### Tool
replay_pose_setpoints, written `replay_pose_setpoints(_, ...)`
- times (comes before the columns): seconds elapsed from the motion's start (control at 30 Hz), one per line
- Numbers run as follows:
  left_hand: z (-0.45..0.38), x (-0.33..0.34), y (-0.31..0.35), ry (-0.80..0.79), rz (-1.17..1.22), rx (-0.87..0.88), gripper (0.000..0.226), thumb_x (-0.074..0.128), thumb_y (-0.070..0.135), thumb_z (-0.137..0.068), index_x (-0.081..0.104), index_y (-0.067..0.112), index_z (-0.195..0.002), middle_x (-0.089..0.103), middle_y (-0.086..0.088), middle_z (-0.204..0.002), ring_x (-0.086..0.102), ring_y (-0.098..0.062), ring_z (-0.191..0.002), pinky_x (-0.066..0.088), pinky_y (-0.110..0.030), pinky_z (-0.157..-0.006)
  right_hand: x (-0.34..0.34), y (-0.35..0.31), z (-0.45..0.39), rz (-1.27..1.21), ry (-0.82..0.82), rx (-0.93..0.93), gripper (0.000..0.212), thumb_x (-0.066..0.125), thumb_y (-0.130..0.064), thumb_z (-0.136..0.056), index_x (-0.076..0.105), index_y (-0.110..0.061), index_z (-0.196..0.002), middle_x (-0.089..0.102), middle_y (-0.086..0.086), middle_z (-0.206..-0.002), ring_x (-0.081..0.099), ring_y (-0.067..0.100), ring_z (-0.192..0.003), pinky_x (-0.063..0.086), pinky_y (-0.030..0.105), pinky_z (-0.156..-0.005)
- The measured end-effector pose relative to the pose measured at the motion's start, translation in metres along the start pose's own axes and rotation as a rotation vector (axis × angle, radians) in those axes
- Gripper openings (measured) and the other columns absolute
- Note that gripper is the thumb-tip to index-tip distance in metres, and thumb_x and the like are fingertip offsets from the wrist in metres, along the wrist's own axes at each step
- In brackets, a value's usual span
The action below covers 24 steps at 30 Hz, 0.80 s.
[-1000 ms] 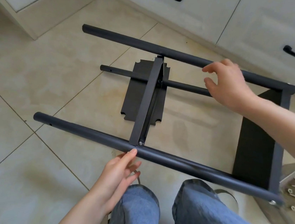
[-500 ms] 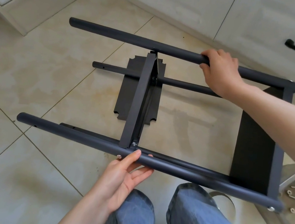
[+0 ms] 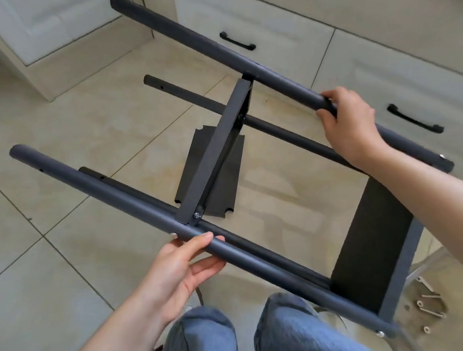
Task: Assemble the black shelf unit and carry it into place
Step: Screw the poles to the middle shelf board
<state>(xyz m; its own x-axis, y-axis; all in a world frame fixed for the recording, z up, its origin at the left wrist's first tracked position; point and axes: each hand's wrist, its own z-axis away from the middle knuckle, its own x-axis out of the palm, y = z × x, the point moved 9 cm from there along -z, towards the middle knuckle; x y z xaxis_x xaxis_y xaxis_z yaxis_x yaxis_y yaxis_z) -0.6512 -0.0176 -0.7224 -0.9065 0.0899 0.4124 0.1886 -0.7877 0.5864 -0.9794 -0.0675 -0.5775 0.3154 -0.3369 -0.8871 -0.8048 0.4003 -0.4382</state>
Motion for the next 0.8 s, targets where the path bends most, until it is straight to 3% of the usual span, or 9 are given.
replay_pose_setpoints(0.13, 0.011, 0.011, 0.030, 0.015, -0.074, 0.099, 0.024, 0.071, 0.007, -0.081, 0.062, 0.010, -0.103, 0.076, -0.013, -0.096, 0.076, -0.023, -0.078, 0.062, -0.030, -0.066, -0.044, -0.011, 0.010, -0.089, 0.097, 0.039, 0.030, 0.052, -0.016, -0.100, 0.054, -0.013, -0.129, 0.058, 0.011, -0.124, 0.052, 0.029, -0.116, 0.036, 0.047, -0.106)
replay_pose_setpoints(0.27, 0.025, 0.023, 0.069, 0.008, -0.113, 0.230, 0.024, 0.065, -0.002, -0.089, 0.061, 0.016, -0.105, 0.072, -0.012, -0.095, 0.074, -0.021, -0.078, 0.061, -0.029, -0.063, -0.079, -0.014, 0.025, -0.199, 0.114, 0.075, 0.035, 0.052, -0.015, -0.099, 0.051, -0.017, -0.135, 0.057, 0.011, -0.126, 0.052, 0.030, -0.119, 0.039, 0.053, -0.106)
replay_pose_setpoints(0.37, 0.035, 0.035, 0.100, -0.012, -0.182, 0.351, 0.024, 0.060, -0.009, -0.091, 0.060, 0.014, -0.099, 0.071, -0.008, -0.084, 0.071, -0.023, -0.083, 0.060, -0.032, -0.062, -0.093, -0.007, 0.038, -0.280, 0.084, 0.109, 0.039, 0.051, -0.010, -0.099, 0.047, -0.016, -0.138, 0.056, 0.010, -0.125, 0.053, 0.026, -0.114, 0.042, 0.042, -0.100)
replay_pose_setpoints(0.47, 0.044, 0.043, 0.133, -0.015, -0.315, 0.500, 0.024, 0.059, -0.012, -0.090, 0.058, 0.012, -0.091, 0.070, 0.000, -0.075, 0.071, -0.021, -0.083, 0.058, -0.037, -0.074, -0.096, 0.002, 0.051, -0.347, 0.008, 0.158, 0.040, 0.053, -0.008, -0.099, 0.044, -0.018, -0.137, 0.055, 0.001, -0.117, 0.053, 0.019, -0.106, 0.041, 0.034, -0.090)
replay_pose_setpoints(0.7, 0.054, 0.058, 0.167, -0.004, -0.605, 0.680, 0.020, 0.067, -0.012, -0.087, 0.061, 0.005, -0.096, 0.073, 0.003, -0.081, 0.074, -0.018, -0.089, 0.055, -0.041, -0.093, -0.089, 0.030, 0.086, -0.412, -0.017, 0.259, 0.036, 0.058, 0.001, -0.093, 0.046, -0.015, -0.122, 0.057, 0.003, -0.112, 0.058, 0.027, -0.109, 0.050, 0.047, -0.095)
replay_pose_setpoints(0.8, 0.053, 0.067, 0.168, -0.001, -0.678, 0.721, 0.019, 0.070, -0.008, -0.087, 0.063, 0.008, -0.095, 0.074, 0.003, -0.083, 0.073, -0.015, -0.089, 0.053, -0.040, -0.094, -0.090, 0.042, 0.099, -0.429, 0.020, 0.262, 0.041, 0.063, 0.007, -0.089, 0.049, -0.016, -0.120, 0.059, 0.004, -0.108, 0.059, 0.027, -0.106, 0.052, 0.041, -0.089)
